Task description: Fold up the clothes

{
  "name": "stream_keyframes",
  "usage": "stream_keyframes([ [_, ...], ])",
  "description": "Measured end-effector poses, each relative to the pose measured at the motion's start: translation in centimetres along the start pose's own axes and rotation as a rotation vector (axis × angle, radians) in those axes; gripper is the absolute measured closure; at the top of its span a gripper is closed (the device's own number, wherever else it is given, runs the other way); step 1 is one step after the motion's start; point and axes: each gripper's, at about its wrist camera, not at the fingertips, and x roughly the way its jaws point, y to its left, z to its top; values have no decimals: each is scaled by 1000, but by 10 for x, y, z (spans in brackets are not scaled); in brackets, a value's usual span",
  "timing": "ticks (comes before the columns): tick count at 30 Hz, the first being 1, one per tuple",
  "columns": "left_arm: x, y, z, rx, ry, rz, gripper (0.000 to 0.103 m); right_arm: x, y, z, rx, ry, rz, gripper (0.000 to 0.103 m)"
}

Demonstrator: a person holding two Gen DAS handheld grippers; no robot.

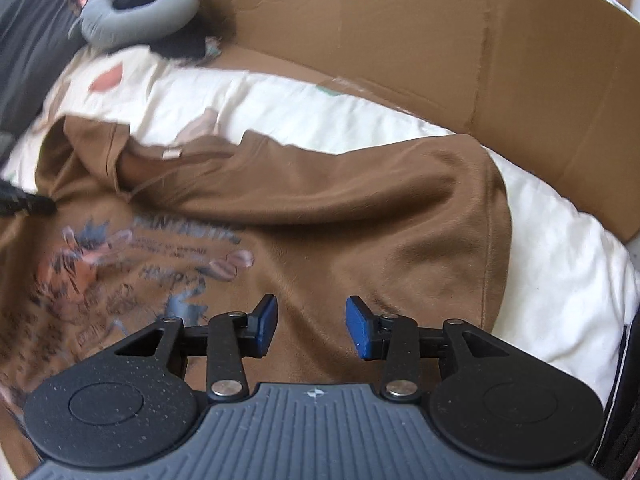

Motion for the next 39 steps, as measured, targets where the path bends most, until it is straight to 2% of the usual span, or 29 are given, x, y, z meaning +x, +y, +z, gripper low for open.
stream_keyframes([
  [4,-14,0,3,2,-17,-10,100,7,5,-1,-57,20,-8,61],
  [7,-21,-2,0,8,-14,-19,100,9,4,-2,-64,29,-9,97],
  [8,-23,-3,-1,10,-10,-23,100,8,3,-2,-63,31,-5,102],
  [25,-46,-16,-32,36,65,-80,101,-41,8,-15,-29,-20,29,103],
  [39,-70,-27,-44,38,119,-132,101,-75,16,-31,-8,-14,50,103],
])
